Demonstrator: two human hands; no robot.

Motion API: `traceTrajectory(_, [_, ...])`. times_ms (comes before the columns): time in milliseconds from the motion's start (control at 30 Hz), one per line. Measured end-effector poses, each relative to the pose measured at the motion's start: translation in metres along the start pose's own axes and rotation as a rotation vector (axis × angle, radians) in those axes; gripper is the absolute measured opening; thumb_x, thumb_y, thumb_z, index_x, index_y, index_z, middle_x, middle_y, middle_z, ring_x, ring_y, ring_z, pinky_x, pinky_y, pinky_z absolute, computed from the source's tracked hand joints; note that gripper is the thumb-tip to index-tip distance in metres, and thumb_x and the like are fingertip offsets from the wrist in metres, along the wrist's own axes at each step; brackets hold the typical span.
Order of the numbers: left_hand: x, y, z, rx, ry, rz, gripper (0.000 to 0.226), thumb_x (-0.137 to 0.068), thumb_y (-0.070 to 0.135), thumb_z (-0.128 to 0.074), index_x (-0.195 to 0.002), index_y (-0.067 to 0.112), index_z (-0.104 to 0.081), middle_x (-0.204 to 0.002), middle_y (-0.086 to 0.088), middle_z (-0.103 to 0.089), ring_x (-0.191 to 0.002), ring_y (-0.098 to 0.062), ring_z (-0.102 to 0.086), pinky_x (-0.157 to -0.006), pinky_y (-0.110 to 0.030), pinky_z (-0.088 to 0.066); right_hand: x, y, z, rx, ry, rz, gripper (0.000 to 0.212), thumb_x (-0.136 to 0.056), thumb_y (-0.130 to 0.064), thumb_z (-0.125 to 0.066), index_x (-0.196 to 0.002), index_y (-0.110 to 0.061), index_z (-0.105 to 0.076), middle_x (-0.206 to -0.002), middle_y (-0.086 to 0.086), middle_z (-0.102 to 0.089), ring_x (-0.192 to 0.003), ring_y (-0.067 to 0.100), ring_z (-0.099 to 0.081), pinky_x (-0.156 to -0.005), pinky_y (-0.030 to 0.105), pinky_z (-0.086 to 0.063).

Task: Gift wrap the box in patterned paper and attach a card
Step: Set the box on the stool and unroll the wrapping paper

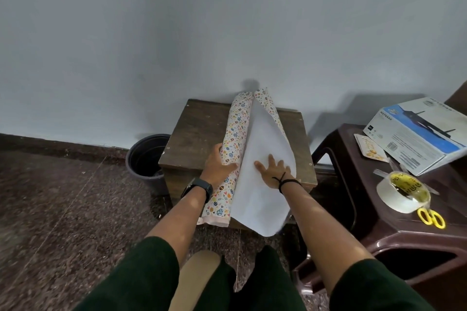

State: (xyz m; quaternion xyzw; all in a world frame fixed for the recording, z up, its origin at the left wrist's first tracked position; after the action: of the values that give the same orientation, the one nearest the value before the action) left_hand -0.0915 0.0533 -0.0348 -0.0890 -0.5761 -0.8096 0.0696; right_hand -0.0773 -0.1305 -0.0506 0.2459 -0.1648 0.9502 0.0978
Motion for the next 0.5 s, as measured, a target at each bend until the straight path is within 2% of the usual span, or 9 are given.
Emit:
traceTrajectory(100, [-0.001,-0.002,0.004,0.032,0.022,0.024,0.066,-0.086,0.021,-0.067,-0.139,0.021,-0.028,-0.134,-0.005,-0.046,-0.116,-0.022,-0.049,-0.092,-0.034,-0.042,0.002,0.009,0.004,0.038,0.006,-0.018,0.077,-0.090,-0.070,-0.014,-0.151,-0.028,0.006,-0.160,0.003,0.005,-0.146,0.031,-0.002,-0.112,0.063,-0.003])
traceTrajectory(367, [-0.002,-0.002,0.003,0.009,0.073,0.031,0.061,-0.087,0.018,-0.065,-0.138,0.018,-0.031,-0.134,-0.008,-0.047,-0.119,-0.026,-0.049,-0.098,-0.039,-0.043,0.001,0.014,0.005,0.101,0.004,-0.036,0.082,-0.089,-0.072,-0.017,-0.152,-0.024,0.005,-0.160,0.001,0.007,-0.147,0.028,-0.001,-0.111,0.065,-0.003])
traceTrajectory(500, [-0.001,-0.001,0.003,0.010,0.094,0.026,0.057,-0.088,0.015,-0.063,-0.137,0.017,-0.034,-0.132,-0.007,-0.049,-0.115,-0.022,-0.050,-0.094,-0.034,-0.042,0.000,0.019,0.003,0.136,0.010,-0.034,0.082,-0.090,-0.071,-0.018,-0.151,-0.023,0.005,-0.159,-0.001,0.009,-0.147,0.025,0.000,-0.111,0.065,-0.003])
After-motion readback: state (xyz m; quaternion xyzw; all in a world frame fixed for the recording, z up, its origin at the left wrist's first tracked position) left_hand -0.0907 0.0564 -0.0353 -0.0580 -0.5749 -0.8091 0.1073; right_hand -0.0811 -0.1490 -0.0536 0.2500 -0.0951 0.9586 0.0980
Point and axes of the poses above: each hand's wrist, its own x-axis away from the middle knuckle, its own z-axis out of the back of the hand, y = z × x, the point moved 3 cm from there along -x, towards the middle knuckle
